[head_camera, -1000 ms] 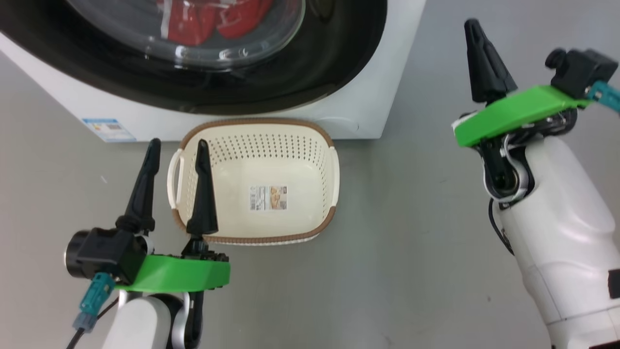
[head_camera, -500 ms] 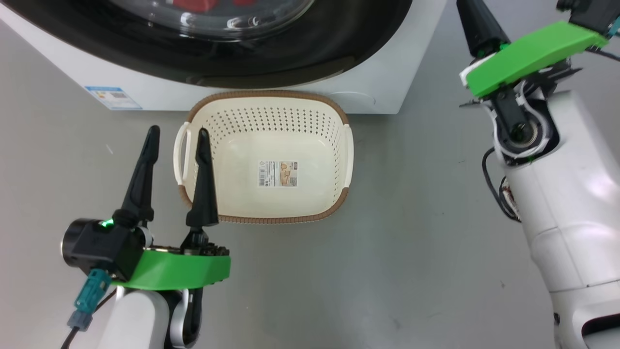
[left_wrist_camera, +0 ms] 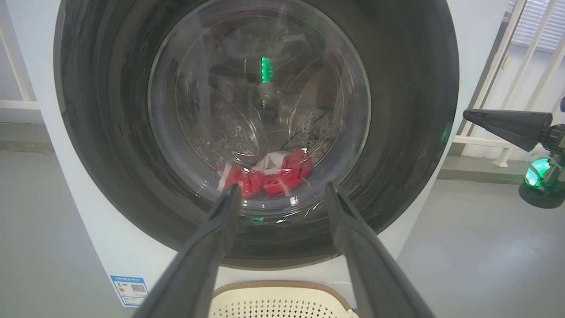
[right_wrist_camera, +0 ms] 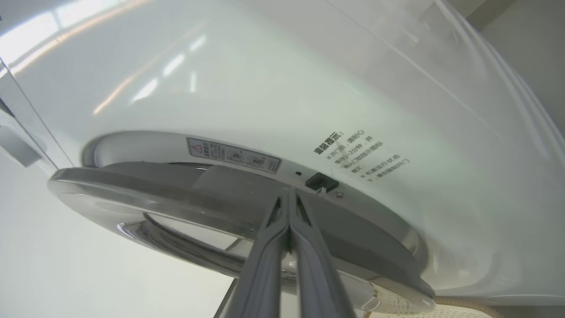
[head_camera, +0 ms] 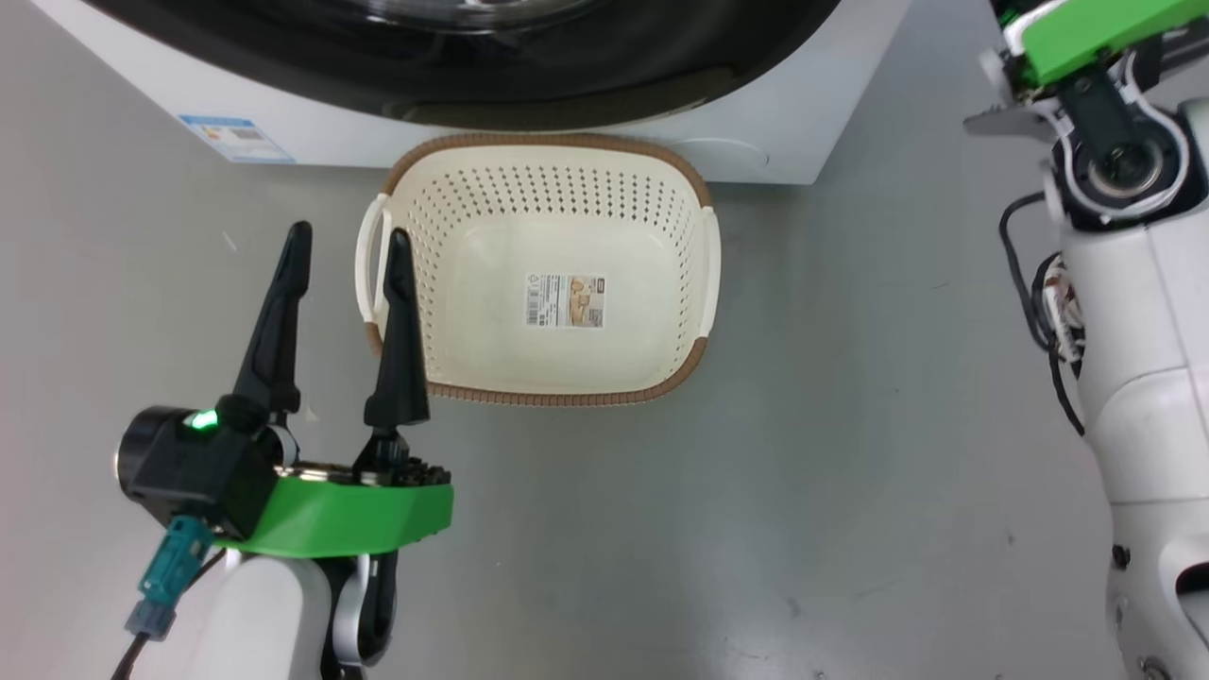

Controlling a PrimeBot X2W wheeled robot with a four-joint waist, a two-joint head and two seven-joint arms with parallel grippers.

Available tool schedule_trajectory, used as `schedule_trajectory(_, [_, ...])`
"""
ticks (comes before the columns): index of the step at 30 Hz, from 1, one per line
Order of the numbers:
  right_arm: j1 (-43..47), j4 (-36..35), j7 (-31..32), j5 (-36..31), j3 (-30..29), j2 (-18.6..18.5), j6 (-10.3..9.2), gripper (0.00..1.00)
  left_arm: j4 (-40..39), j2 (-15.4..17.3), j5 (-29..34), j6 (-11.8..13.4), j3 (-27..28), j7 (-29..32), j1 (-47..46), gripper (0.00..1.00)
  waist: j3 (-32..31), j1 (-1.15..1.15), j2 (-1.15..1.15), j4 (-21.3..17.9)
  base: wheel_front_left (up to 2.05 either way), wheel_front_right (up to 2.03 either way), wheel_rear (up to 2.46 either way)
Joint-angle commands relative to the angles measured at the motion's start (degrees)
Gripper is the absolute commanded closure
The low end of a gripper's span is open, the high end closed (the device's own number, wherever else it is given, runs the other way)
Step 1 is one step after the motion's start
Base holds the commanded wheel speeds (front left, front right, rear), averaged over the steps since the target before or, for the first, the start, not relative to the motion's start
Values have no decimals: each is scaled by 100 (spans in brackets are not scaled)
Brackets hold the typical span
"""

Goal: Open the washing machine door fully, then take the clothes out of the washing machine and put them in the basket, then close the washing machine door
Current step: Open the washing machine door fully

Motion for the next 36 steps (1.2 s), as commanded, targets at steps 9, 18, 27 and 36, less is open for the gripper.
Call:
schedule_trajectory(9, [-541, 233, 407, 380, -141, 101, -4, 100, -301, 62, 27, -63, 113, -43, -173, 0, 258, 0, 0, 156, 0, 0, 0])
schedule_trajectory(18, [-871, 493, 631, 458, -111, 76, -4, 100, -279, 56, 36, -73, 57, -43, -195, 0, 349, 0, 0, 259, 0, 0, 0])
schedule_trajectory(27, [-1088, 705, 846, 423, 26, 1, -4, 100, -234, 53, 16, -86, 4, -43, -229, 0, 386, 0, 0, 394, 0, 0, 0])
schedule_trajectory(36, [-1032, 711, 1135, 558, 70, -7, -4, 100, -206, 52, -10, -58, 25, -44, -196, 0, 319, 0, 0, 415, 0, 0, 0])
